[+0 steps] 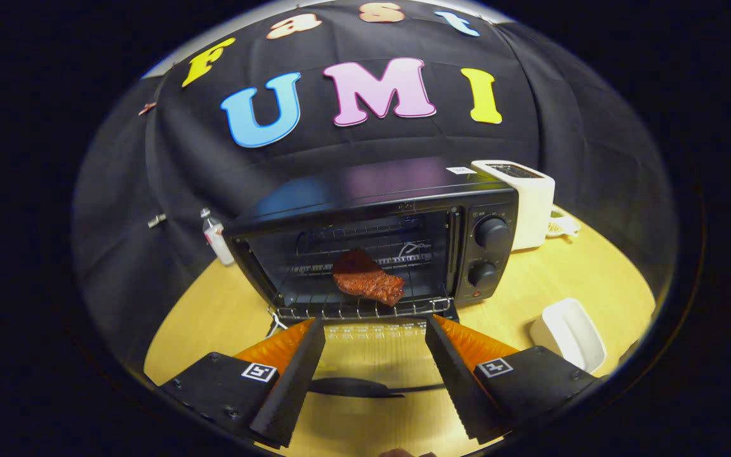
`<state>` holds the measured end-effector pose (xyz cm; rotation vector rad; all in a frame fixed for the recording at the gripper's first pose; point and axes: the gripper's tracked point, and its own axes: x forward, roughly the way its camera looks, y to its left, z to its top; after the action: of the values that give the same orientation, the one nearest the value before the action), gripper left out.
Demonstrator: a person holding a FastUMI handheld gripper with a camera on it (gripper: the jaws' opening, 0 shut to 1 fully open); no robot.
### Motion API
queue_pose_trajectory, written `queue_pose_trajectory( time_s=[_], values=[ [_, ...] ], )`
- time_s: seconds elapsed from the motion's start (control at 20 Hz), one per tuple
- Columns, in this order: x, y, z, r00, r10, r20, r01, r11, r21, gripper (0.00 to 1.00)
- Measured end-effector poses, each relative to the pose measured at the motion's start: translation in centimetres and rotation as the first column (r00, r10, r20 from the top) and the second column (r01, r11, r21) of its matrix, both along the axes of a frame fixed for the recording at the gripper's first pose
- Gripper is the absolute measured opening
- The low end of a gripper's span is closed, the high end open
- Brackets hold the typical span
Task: Open the toaster oven, put the food inside, and close the toaster oven door.
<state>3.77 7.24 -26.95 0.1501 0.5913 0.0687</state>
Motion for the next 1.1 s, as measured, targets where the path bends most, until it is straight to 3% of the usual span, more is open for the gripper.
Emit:
queue_pose_trajectory(
  time_s=[0.4,0.75,1.1],
  values=[
    [-5.9,2.4,-1.6,0.987,0.123,-0.105,-0.134,0.985,-0.106,0.99],
    [-7.6,1.3,-7.4,0.964,0.046,-0.26,-0.089,0.984,-0.155,0.98],
    [-7.1,2.3,-10.3,0.947,0.042,-0.319,-0.083,0.99,-0.117,0.98]
  ],
)
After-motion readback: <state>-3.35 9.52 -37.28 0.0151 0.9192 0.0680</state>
